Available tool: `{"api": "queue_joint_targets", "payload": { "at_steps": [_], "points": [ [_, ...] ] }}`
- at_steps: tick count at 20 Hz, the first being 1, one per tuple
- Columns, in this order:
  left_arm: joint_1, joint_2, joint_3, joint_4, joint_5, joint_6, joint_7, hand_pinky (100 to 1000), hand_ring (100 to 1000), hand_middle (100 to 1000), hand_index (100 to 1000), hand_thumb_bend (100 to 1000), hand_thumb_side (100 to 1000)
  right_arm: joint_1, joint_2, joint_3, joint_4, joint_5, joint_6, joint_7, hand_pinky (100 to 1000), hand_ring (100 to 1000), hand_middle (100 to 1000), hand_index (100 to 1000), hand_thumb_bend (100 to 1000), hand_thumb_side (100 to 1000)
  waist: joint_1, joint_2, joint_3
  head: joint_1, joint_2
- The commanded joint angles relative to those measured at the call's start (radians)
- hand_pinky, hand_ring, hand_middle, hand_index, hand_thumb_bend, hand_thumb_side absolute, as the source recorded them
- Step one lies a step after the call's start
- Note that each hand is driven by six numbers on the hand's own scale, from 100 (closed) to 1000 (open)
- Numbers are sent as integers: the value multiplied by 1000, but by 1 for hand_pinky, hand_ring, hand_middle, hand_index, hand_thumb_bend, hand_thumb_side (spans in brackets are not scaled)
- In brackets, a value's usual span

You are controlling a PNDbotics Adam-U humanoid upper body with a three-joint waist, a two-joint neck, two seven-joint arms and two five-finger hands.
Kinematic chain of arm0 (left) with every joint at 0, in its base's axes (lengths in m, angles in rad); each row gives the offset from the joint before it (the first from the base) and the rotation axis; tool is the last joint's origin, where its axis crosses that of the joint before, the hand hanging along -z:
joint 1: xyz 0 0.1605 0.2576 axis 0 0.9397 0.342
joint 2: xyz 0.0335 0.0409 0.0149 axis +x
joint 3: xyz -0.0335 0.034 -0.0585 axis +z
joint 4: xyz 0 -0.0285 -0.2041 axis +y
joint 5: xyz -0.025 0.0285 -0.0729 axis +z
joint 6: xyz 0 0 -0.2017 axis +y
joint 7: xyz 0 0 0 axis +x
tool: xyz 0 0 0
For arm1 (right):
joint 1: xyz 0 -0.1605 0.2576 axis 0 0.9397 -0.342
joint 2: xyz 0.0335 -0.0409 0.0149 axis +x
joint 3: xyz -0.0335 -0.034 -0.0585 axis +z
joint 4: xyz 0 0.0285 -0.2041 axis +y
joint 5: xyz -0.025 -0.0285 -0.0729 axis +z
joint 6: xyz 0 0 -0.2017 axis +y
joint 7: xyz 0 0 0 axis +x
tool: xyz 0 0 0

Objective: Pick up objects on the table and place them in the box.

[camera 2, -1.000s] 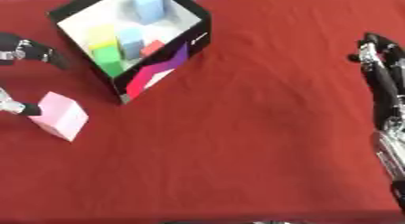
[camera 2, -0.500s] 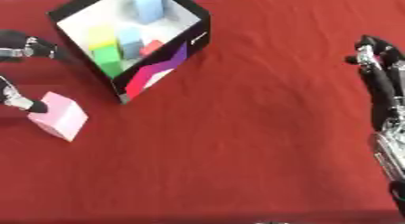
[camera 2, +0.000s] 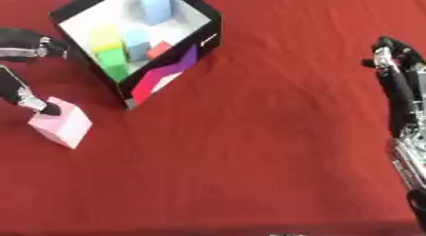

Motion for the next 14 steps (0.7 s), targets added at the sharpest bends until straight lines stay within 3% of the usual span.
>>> {"api": "queue_joint_targets", "payload": {
  "at_steps": [1,4,6,10,14],
  "points": [
    [-28,6,1,9,2,-235,-235,923,965,878,953,573,641,-13,-13,-4,-3,6,-2,4,1000,726,770,816,100,582,1,-13,-1,3,-7],
    [-32,-1,-1,21,-1,-247,-247,928,967,878,952,576,589,-13,-11,-2,0,6,-2,5,1000,725,770,815,100,583,2,-12,-2,6,-7],
    [-34,-7,-6,32,-7,-256,-248,929,967,878,949,564,502,-13,-10,-2,1,6,-2,6,1000,726,771,816,100,583,2,-11,-2,8,-7],
    [-37,-16,-8,49,-14,-270,-249,928,966,877,948,560,493,-13,-10,-2,2,7,-3,6,1000,725,771,816,100,583,2,-11,-3,10,-5],
    [-38,-19,1,55,0,-268,-249,925,961,873,950,469,496,-12,-10,-2,2,7,-2,7,1000,725,770,815,100,583,2,-11,-4,11,-4]
  ]
}}
